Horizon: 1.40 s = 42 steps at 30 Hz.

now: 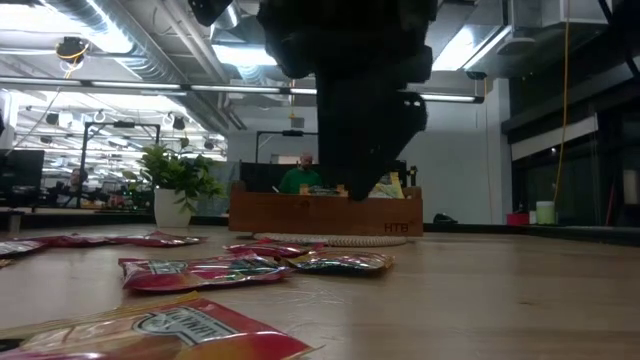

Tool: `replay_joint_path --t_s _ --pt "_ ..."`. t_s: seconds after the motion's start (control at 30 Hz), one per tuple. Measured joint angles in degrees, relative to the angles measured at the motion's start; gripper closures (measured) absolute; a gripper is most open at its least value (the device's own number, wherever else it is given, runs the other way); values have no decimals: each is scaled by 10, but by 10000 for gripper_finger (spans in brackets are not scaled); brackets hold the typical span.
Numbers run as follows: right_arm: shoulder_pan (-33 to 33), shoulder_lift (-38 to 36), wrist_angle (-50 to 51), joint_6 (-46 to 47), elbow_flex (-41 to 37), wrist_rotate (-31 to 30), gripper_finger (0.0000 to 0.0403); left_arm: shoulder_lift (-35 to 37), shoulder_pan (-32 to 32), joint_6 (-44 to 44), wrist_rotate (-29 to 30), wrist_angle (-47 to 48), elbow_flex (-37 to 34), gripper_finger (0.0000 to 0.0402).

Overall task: Pick & Place Tea
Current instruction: Put the orange tea bag into the middle section of the wooden organizer

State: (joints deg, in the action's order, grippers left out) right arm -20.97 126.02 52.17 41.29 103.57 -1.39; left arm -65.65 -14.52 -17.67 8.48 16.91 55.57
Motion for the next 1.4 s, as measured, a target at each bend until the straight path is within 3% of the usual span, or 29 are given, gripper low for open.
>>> replay_joint_path --t_s 0.33,0.5,0.83,1.4 --pt "-19 13 -1 -266 0 -5 147 0 0 -3 0 3 0 277" --pt "-30 13 -1 -338 0 -5 147 0 0 -6 2 15 1 277" --pt "-29 23 2 -384 0 -5 147 0 0 -6 49 29 1 277" --pt "-25 64 -2 -385 2 -19 148 0 0 -26 51 26 1 277"
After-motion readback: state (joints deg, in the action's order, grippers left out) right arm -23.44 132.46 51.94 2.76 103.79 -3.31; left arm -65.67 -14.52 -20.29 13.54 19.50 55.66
